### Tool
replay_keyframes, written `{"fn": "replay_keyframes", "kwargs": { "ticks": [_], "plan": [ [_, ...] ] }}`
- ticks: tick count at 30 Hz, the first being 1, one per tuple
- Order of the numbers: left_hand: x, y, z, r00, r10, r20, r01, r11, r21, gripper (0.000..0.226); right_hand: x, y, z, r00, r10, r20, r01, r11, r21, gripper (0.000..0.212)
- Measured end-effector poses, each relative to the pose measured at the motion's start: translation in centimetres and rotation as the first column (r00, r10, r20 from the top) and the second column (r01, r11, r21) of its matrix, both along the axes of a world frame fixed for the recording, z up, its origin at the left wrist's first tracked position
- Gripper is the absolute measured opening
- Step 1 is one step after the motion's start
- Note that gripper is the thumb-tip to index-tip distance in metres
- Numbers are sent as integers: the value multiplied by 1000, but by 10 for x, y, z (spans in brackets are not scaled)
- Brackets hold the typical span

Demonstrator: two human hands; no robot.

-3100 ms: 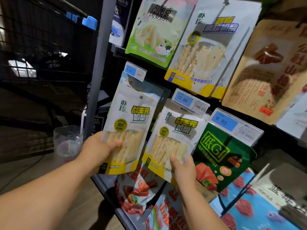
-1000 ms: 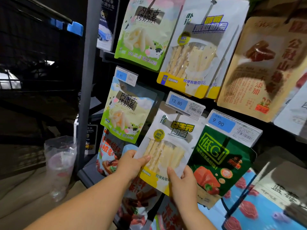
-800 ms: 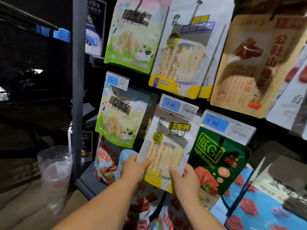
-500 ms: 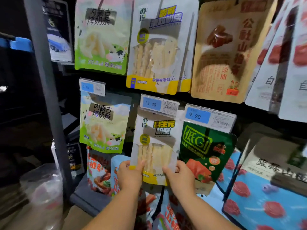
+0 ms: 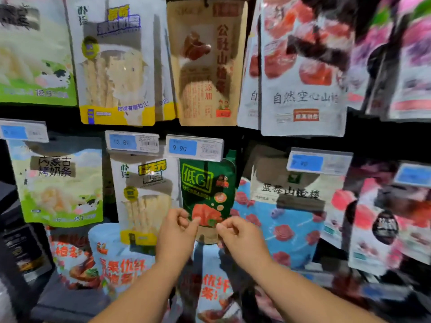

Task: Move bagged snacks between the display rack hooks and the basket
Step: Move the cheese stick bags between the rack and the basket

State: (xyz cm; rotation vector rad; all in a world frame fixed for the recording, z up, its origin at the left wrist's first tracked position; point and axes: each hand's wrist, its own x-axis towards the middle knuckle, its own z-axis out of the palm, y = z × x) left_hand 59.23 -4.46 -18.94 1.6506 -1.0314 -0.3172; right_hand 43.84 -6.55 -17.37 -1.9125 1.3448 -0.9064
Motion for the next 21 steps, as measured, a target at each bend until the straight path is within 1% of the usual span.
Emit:
{"fn": "replay_keyframes", "kwargs": {
  "ticks": [3,5,6,9,12,14,16,17,19,21],
  "plan": [
    [-52,2,8,967,-255,13,255,967,24,29,-49,11,18,1000,-25,-16,24,998,-52,26],
    [-88,1,11,923,-384,25,383,922,56,29,-85,20,31,999,-38,2,38,997,-74,27],
    [-107,0,12,898,-436,53,431,898,91,29,-105,24,37,999,-41,5,42,996,-80,28],
    [-167,-8,17,804,-582,125,557,809,187,28,-170,34,49,994,-107,-37,102,988,-118,30],
    [-233,-16,29,683,-716,146,685,697,211,26,-248,43,55,970,-242,-38,235,964,-126,29],
    [-281,-20,36,591,-788,170,752,615,237,26,-305,52,52,924,-381,25,381,919,-97,26],
    [-332,-20,37,489,-856,166,815,516,264,25,-361,68,45,859,-506,75,510,858,-51,24],
    [-356,-19,36,435,-887,157,843,462,276,22,-386,77,41,821,-566,77,570,821,-39,25],
    [-406,-13,32,334,-931,144,887,363,285,17,-437,96,32,730,-683,27,684,729,-37,29],
    [-451,-6,29,254,-955,156,910,290,296,18,-482,113,22,643,-765,-10,765,643,-7,30]
  ]
}}
